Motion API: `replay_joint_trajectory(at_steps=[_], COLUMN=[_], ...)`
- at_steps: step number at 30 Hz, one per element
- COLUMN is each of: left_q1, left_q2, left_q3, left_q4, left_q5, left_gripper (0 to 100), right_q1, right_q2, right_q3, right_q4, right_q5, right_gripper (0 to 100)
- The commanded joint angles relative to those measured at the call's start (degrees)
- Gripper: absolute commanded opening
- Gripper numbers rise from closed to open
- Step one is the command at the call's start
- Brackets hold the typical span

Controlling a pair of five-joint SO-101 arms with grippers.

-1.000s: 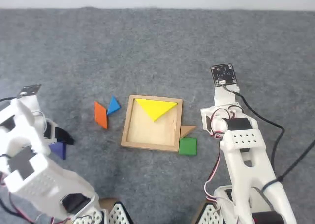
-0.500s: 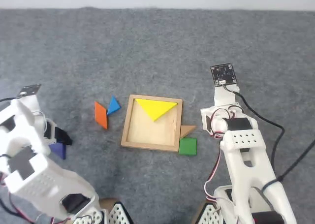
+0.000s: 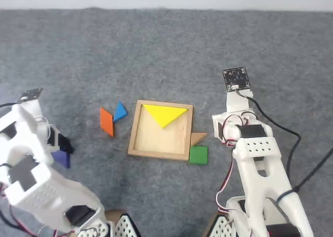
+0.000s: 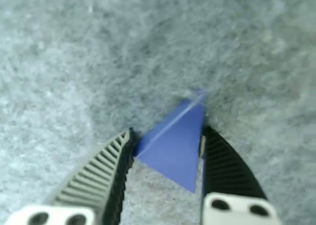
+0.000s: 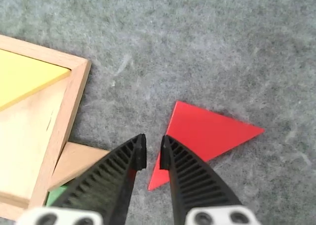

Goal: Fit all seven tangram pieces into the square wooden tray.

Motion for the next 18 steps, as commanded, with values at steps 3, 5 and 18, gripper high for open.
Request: replay_joint_trajectory(at_steps=[3, 5, 18], left_q1=[0.3, 0.3, 0.3], left_q2=[0.7, 0.7, 0.7], left_q3=[0.1, 0.1, 0.1], left_q4=[-0.4, -0.4, -0.4], left_q5=[0.8, 0.8, 0.8], left_gripper=[17, 17, 15], right_q1=[-0.1, -0.1, -0.1], right_q2=[-2.3, -2.3, -2.3], right_q3=[-0.6, -0.6, -0.6], right_q4=[0.0, 0.0, 0.0], right_q5=[0.5, 0.5, 0.5], right_gripper=[6.2, 6.2, 6.2])
